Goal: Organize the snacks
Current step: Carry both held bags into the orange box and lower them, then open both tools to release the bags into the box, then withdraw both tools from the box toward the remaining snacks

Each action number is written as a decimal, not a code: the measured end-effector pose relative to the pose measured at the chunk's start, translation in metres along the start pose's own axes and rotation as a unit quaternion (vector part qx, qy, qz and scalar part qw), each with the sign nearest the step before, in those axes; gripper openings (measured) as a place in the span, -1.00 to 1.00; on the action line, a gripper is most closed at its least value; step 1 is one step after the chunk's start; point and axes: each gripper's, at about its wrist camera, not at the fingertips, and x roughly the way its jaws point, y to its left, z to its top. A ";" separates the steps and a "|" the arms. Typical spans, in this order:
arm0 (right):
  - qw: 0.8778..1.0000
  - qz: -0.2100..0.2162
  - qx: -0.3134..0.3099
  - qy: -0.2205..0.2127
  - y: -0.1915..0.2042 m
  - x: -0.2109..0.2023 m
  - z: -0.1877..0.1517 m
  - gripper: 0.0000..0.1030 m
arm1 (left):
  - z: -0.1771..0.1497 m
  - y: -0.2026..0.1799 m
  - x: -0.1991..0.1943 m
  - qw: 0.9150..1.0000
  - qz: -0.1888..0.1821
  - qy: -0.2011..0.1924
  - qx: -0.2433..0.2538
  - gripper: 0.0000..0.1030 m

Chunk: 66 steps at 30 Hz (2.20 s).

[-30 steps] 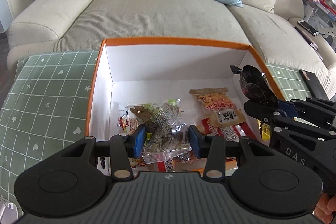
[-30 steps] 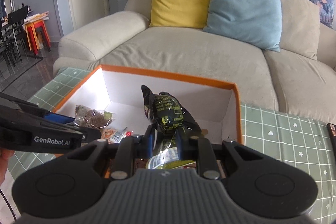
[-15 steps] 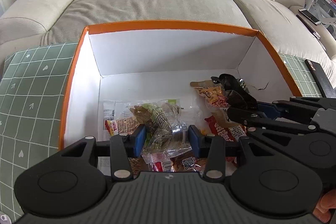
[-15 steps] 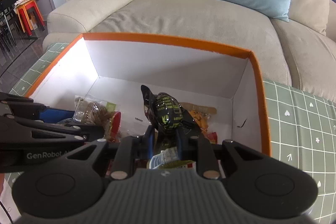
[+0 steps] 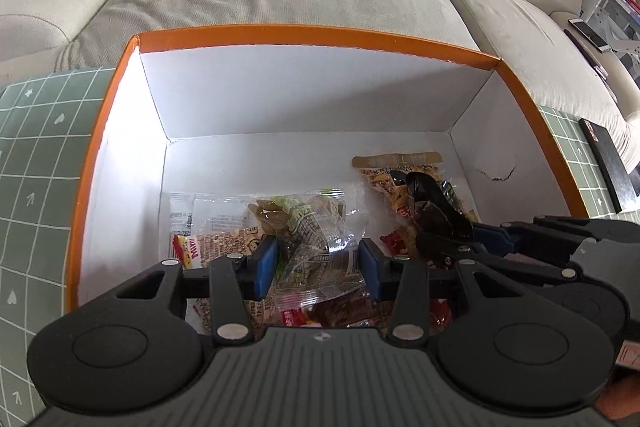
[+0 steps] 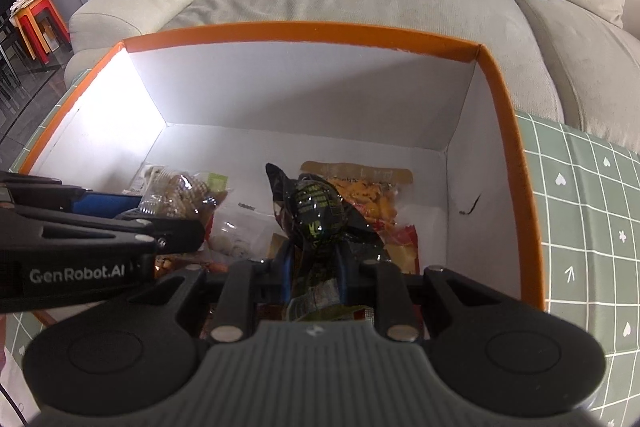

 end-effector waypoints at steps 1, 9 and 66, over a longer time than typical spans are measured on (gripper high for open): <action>1.000 -0.002 0.000 -0.001 0.000 0.000 0.001 -0.65 | 0.002 0.000 0.001 1.000 -0.001 0.000 -0.004 -0.04; 1.000 0.007 0.002 -0.017 -0.003 -0.014 0.004 -0.57 | 0.013 0.010 -0.002 0.999 -0.011 -0.013 -0.050 -0.01; 0.980 -0.021 -0.035 -0.193 0.056 -0.199 -0.209 0.00 | -0.207 -0.014 -0.143 0.992 0.024 -0.125 -0.002 0.08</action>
